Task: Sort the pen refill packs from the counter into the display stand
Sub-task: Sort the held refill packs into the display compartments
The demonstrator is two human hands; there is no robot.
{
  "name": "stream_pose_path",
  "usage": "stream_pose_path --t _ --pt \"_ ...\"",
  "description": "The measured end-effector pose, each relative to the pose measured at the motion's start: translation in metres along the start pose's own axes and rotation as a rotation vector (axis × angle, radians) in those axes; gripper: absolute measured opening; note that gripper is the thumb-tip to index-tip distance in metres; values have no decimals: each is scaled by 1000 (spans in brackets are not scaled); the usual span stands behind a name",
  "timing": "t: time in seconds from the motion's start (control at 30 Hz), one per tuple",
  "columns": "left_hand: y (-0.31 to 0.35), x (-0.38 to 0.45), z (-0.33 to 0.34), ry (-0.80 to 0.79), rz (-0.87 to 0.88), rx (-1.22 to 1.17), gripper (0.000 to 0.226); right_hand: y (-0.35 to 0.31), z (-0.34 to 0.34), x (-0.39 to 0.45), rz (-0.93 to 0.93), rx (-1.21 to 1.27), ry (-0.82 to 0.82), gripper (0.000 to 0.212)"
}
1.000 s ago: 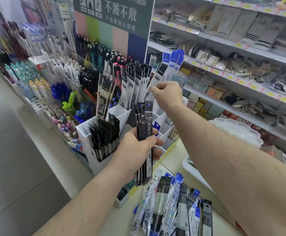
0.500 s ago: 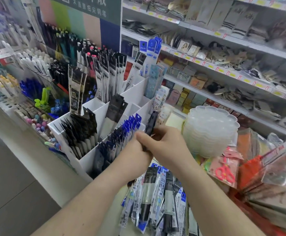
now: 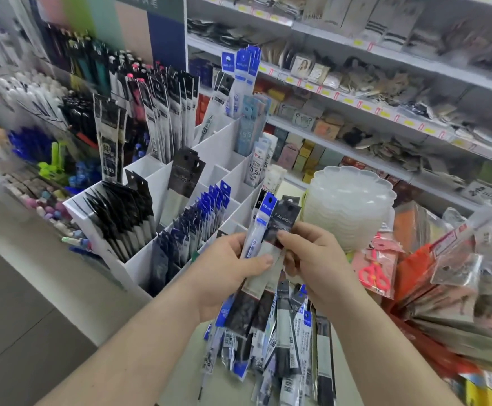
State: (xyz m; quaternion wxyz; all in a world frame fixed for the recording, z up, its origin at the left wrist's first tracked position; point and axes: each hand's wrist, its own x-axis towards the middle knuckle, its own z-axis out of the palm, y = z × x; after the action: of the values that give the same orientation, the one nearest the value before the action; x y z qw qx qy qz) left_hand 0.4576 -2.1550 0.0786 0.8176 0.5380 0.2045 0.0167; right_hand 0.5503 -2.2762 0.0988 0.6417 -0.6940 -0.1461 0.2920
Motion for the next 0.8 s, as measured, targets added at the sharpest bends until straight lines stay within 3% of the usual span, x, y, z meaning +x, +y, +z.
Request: stream_pose_path --t 0.1,0.17,0.33,0.43,0.67,0.8 --pt "-2 -1 1 16 30 90 14 1 4 -6 -45 -95 1 3" --pt "-4 0 2 28 39 105 17 5 6 -8 -68 -142 5 6" --pt "-6 -1 2 -16 8 -42 35 6 0 -8 -36 8 -38 9" --pt "-4 -3 2 -19 -30 -132 18 6 -3 -8 -37 34 -53 13" --pt "-10 -2 1 156 11 3 23 9 -4 -7 49 139 -16 14" --pt "-12 -2 4 191 50 44 23 12 -3 -9 -3 59 -2 9"
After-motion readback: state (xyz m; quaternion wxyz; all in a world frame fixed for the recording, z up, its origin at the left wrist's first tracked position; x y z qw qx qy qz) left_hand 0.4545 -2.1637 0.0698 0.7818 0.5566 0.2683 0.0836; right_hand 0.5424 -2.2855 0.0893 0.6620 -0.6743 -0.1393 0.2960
